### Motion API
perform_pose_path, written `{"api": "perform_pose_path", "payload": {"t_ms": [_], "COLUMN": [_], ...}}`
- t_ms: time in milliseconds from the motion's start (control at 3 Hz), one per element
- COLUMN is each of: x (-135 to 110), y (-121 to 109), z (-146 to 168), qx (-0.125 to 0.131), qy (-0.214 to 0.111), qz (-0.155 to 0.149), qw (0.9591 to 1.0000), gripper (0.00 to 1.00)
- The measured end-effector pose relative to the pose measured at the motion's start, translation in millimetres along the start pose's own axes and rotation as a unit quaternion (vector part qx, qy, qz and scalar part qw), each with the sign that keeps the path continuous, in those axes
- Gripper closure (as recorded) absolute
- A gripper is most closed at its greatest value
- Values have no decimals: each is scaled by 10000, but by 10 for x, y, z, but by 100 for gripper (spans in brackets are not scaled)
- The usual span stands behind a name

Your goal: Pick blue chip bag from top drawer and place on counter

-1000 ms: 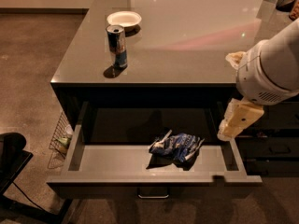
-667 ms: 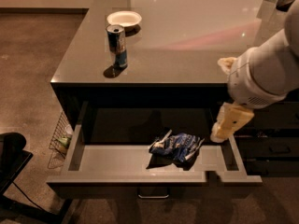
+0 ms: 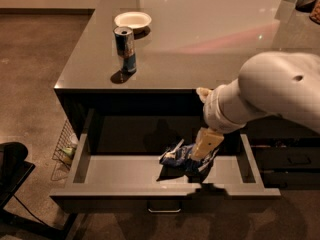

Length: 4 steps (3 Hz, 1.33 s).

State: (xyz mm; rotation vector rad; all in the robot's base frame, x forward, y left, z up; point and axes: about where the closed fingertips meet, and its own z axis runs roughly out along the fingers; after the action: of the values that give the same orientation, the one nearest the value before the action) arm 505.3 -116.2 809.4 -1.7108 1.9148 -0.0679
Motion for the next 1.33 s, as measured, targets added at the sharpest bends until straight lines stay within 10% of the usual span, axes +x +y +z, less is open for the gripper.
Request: {"api": "perform_pose_path", "payload": {"t_ms": [1333], "x": [410], "y": [241], "z": [1237], "qx": [-527], "qy": [-84], "qz": [-574], "qw": [9969], "gripper": [0]}}
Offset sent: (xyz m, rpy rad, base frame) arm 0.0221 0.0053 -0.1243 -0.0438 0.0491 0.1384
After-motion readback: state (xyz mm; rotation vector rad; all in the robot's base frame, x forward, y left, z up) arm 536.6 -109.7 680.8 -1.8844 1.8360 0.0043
